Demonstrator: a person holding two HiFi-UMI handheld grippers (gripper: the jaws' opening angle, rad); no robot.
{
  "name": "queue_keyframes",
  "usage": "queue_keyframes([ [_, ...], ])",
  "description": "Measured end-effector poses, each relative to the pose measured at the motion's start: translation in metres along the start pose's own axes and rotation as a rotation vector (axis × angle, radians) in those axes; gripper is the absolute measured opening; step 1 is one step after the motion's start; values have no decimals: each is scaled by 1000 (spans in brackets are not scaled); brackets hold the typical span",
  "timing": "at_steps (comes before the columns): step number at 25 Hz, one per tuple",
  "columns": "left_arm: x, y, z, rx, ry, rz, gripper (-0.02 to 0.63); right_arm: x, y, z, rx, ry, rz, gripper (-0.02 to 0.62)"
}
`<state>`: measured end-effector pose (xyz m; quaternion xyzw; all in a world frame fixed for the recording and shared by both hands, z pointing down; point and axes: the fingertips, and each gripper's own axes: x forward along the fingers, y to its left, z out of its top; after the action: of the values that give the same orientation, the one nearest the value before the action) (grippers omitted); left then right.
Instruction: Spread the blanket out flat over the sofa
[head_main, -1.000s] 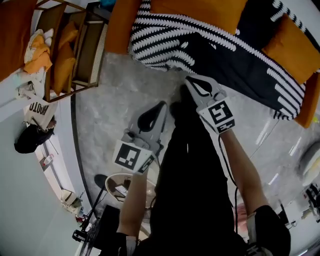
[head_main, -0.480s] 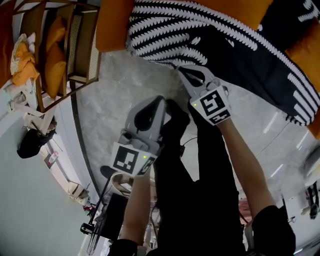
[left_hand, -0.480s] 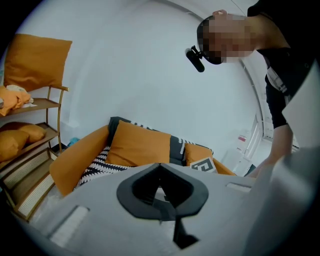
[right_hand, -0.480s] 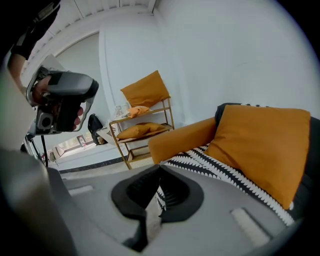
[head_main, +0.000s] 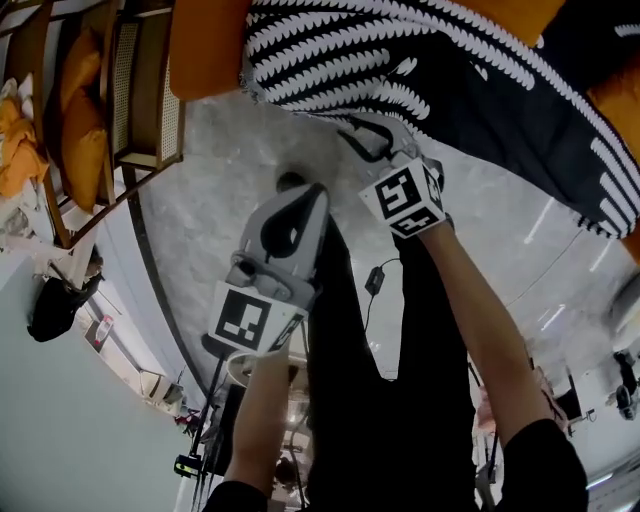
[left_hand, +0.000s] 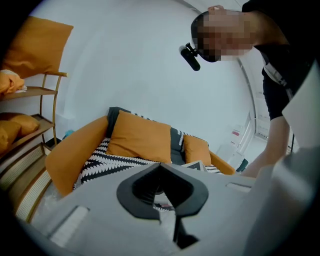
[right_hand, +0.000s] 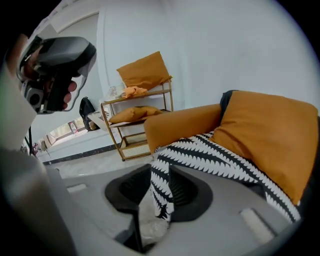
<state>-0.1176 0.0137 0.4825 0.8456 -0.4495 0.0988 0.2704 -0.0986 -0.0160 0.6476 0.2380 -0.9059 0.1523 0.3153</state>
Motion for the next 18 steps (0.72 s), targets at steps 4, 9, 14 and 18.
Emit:
queue_keyframes([
  [4,-3,21,-11,21,3,-49,6,37,9,-18,-31,43,-44,138],
  [9,-11,52,-30,69,51,-95,6,86,22,-43,-58,98,-103,176],
  [14,-13,83,-43,85,56,-118,6,125,22,-75,-127,180,-190,206],
  [18,-14,97,-50,91,50,-132,6,145,15,-99,-222,259,-274,233],
])
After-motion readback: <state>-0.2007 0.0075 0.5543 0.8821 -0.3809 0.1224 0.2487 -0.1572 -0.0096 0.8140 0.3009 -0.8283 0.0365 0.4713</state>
